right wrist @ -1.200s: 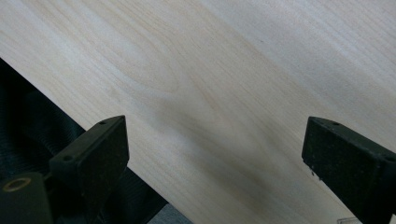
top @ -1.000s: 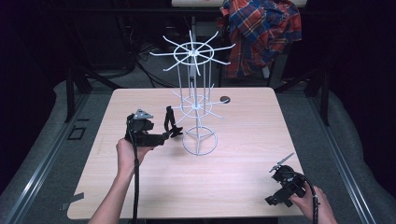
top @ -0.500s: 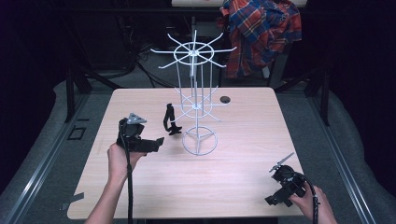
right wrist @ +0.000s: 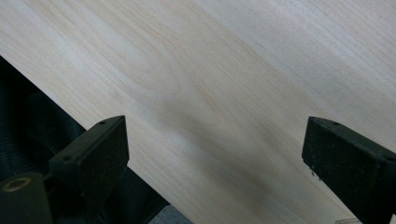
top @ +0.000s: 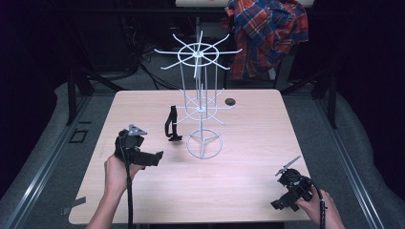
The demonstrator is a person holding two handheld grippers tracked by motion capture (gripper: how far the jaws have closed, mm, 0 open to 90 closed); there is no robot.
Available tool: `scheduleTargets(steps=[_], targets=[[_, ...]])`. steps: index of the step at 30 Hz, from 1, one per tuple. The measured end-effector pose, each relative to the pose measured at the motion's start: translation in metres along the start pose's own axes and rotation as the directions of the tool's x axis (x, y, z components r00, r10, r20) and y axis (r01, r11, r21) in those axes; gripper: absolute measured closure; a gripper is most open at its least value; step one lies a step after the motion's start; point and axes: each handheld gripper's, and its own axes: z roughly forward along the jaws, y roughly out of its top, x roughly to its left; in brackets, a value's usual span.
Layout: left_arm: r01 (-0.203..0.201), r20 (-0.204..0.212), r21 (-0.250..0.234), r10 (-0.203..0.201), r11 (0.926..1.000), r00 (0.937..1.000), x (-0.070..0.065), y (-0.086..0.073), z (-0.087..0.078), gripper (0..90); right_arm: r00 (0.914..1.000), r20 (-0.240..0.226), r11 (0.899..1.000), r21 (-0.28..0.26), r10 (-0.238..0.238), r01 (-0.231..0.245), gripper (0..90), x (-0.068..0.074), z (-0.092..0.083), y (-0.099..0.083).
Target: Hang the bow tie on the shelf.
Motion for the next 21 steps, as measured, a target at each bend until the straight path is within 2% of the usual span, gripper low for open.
scheduleTargets(steps=[4,13,18,21], targets=[[-0.013,-0.005,0.035,0.013,0.9993,0.9999,-0.003,-0.008,0.001,0.0,1.0000,-0.007,1.000,-0.006,0.004,-0.004,6.8,0.001,0.000,0.000],[-0.033,-0.019,0.076,0.034,0.9965,0.9992,-0.007,-0.020,0.002,0.0,1.0000,-0.009,1.000,0.002,-0.002,0.002,6.8,0.001,0.000,0.000],[-0.041,-0.016,0.120,0.043,0.9919,0.9989,-0.007,-0.028,0.005,0.0,1.0000,-0.007,1.000,0.006,-0.006,0.006,6.8,0.001,-0.001,0.001],[-0.065,-0.014,0.149,0.068,0.9867,0.9976,-0.008,-0.034,0.008,0.0,1.0000,-0.004,1.000,0.004,-0.005,0.005,6.8,0.002,0.000,0.001]])
